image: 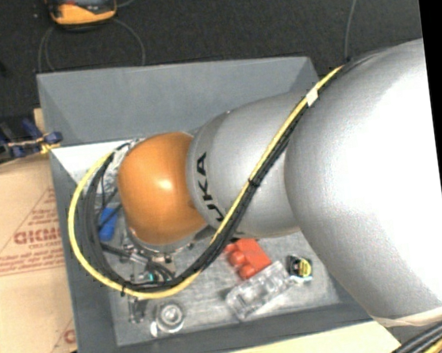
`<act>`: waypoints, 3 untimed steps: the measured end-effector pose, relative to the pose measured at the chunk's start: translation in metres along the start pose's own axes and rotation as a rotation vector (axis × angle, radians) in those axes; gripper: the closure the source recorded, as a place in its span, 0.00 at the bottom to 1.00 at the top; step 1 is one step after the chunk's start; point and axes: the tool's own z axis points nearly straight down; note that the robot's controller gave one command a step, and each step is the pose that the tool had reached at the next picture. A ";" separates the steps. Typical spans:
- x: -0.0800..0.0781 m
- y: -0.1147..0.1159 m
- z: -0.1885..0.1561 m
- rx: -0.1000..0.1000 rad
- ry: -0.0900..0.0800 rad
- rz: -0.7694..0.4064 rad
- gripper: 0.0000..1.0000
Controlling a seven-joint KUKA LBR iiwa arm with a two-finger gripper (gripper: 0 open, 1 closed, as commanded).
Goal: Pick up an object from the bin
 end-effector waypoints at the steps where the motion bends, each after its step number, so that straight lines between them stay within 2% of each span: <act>1: 0.016 -0.055 0.055 -0.005 -0.017 -0.246 0.00; 2: 0.008 -0.070 0.055 -0.006 -0.018 -0.316 0.00; 3: -0.013 -0.116 0.054 -0.005 -0.022 -0.452 0.00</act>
Offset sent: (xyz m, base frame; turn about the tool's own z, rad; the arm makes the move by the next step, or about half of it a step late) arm -0.0194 -0.0572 -0.0595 -0.2471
